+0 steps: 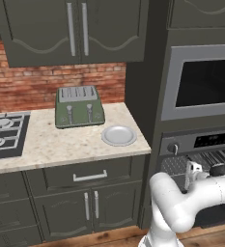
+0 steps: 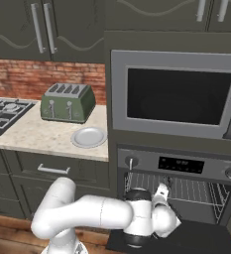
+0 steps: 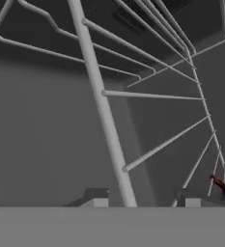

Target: Take the fish from the oven and place it on the plate on the counter.

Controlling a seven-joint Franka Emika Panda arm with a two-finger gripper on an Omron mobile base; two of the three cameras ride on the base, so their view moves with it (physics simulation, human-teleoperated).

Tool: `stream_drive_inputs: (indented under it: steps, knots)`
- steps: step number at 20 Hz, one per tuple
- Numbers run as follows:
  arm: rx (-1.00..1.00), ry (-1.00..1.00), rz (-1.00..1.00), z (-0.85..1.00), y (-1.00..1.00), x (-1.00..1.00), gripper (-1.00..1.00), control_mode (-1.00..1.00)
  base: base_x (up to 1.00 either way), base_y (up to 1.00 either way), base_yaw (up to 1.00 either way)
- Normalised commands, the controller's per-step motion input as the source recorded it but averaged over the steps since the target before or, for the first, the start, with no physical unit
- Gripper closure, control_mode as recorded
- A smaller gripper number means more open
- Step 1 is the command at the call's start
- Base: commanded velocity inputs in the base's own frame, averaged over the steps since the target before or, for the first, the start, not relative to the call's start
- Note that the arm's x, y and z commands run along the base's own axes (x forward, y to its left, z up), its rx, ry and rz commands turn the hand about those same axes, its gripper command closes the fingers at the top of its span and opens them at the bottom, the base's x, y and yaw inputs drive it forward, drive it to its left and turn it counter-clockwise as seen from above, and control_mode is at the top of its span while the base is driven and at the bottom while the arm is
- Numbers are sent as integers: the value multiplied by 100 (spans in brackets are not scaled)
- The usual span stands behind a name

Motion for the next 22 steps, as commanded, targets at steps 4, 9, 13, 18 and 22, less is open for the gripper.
stream_drive_inputs:
  steps: [4,9,13,18,22]
  knots:
    - [-22,23,7,-61,14,-100,100,-100,0,0,0]
    - [-11,11,9,-65,11,-100,100,-100,0,0,0]
    - [-8,17,9,-40,10,-100,100,-100,0,0,0]
    - [0,29,7,-13,21,-100,100,-100,0,0,0]
    - [0,37,11,0,19,-100,100,-100,0,0,0]
